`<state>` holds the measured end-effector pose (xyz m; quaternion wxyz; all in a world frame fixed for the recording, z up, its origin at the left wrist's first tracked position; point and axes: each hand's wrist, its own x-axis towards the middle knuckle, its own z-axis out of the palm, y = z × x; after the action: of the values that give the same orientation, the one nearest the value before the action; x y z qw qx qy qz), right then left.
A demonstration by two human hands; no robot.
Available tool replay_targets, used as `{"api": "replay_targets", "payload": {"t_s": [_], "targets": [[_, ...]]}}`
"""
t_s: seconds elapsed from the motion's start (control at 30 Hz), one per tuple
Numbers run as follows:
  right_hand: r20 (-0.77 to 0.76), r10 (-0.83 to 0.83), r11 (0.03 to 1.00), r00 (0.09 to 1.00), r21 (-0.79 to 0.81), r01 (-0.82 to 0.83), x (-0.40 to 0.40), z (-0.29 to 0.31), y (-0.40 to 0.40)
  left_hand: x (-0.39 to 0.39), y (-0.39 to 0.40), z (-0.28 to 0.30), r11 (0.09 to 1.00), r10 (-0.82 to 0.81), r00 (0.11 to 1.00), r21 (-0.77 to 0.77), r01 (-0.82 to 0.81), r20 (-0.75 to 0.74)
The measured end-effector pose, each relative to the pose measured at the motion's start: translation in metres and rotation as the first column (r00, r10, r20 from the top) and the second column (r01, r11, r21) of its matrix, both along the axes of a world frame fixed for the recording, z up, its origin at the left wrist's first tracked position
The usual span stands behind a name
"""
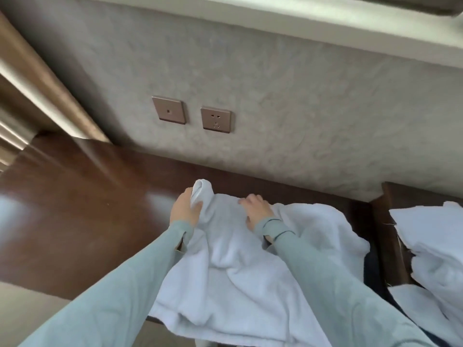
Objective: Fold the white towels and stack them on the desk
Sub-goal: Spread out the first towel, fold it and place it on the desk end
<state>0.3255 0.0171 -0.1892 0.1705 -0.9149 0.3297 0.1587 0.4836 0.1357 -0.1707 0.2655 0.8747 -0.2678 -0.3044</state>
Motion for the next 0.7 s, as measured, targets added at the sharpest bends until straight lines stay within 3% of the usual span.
{"api": "replay_targets", "payload": {"t_s": [0.07, 0.13, 0.17, 0.2, 0.27, 0.33, 0.5, 0.63, 0.7], "targets": [[0.201, -0.048, 0.963, 0.978, 0.269, -0.009, 0.043, -0.002, 0.026, 0.005, 0.009, -0.001, 0.993, -0.104, 0.995, 0.056, 0.104, 0.004], [0.268, -0.333, 0.843, 0.904, 0.514, 0.158, 0.083, 0.001, 0.038, 0.010, 0.024, -0.001, 0.990, -0.128, 0.987, 0.041, 0.133, -0.101], [0.240, -0.432, 0.793, 0.869, 0.561, 0.239, 0.099, 0.003, 0.040, 0.013, 0.033, -0.001, 0.992, -0.125, 0.974, 0.001, 0.128, -0.187], [0.213, -0.465, 0.771, 0.859, 0.574, 0.275, 0.110, -0.001, 0.039, 0.016, 0.040, -0.002, 0.992, -0.123, 0.961, -0.026, 0.121, -0.246], [0.151, -0.267, 0.861, 0.952, 0.481, 0.165, 0.118, -0.005, 0.037, 0.023, 0.056, -0.010, 0.993, -0.119, 0.955, -0.022, 0.117, -0.272], [0.162, -0.160, 0.882, 0.974, 0.466, 0.068, 0.118, -0.006, 0.032, 0.029, 0.071, -0.020, 0.998, -0.048, 0.949, 0.016, 0.056, -0.312], [0.535, -0.243, 0.868, 0.809, 0.492, -0.064, 0.125, 0.024, 0.021, 0.032, 0.096, -0.044, 0.996, 0.012, 0.930, 0.087, 0.021, -0.366], [0.619, -0.302, 0.909, 0.725, 0.417, 0.023, 0.146, 0.039, 0.017, 0.036, 0.095, -0.039, 0.990, 0.102, 0.880, -0.039, -0.136, -0.464], [0.617, -0.268, 0.952, 0.740, 0.288, 0.105, 0.162, 0.026, 0.013, 0.042, 0.097, -0.040, 0.989, 0.136, 0.922, -0.012, -0.151, -0.362]]}}
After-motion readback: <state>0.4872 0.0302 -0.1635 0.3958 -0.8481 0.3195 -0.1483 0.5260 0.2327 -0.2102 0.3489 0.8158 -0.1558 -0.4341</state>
